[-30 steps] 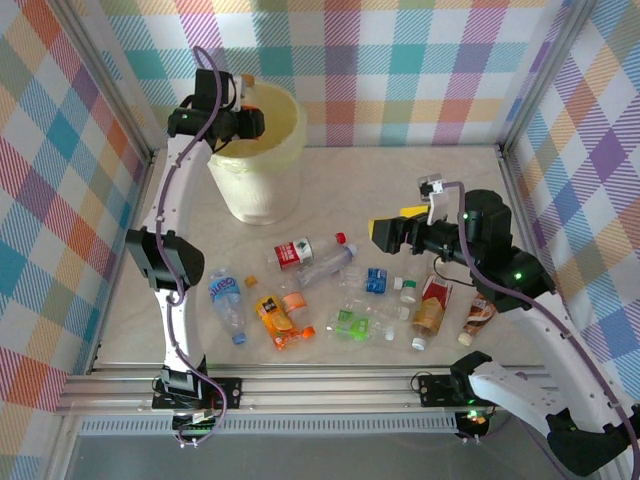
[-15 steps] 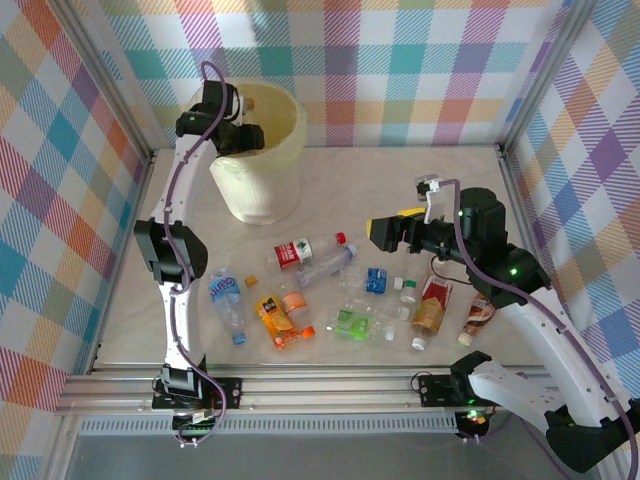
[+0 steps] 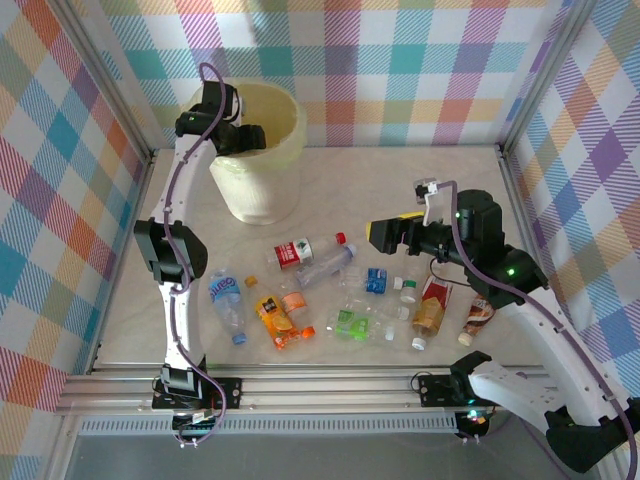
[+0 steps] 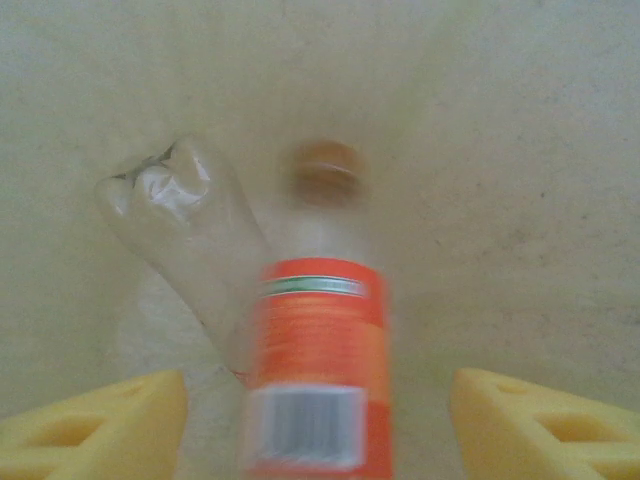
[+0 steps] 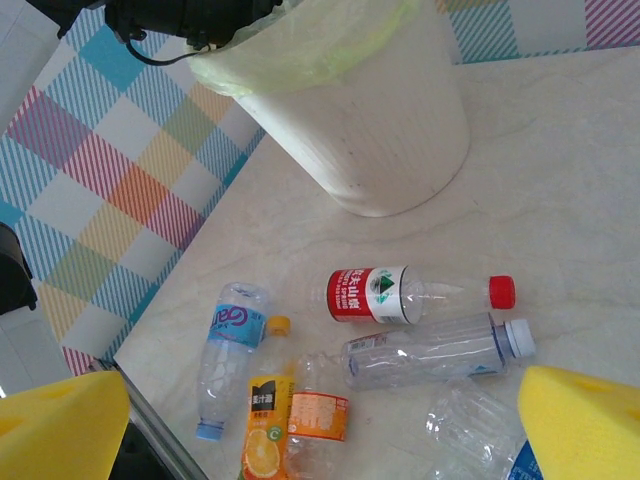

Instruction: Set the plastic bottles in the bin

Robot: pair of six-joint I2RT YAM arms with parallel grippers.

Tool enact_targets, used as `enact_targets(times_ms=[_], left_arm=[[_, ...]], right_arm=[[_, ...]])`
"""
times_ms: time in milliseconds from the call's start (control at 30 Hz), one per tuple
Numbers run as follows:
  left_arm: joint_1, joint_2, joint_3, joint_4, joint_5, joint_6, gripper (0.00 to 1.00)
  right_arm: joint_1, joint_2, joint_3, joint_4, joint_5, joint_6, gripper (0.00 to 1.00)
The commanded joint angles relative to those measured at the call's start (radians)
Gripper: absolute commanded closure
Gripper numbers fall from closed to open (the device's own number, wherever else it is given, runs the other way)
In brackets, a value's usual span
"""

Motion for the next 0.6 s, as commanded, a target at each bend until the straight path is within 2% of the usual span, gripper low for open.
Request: enact_targets(times_ms=[0, 200, 567], left_arm=[[0.015, -0.036, 0.031, 0.010, 0.023, -0.015, 0.25], [0.016, -0.083, 0.030, 0.032, 0.053, -0.030, 0.21], [0.015, -0.206, 0.030, 0.103, 0.191, -0.073, 0.19]], right_arm=[[0.004, -0.006, -0.011, -0.003, -0.005, 0.017, 0.00], [0.004, -0.002, -0.022, 0.000, -0.027, 0.009, 0.00], [0.004, -0.001, -0.056, -0.005, -0.037, -0.008, 0.00]])
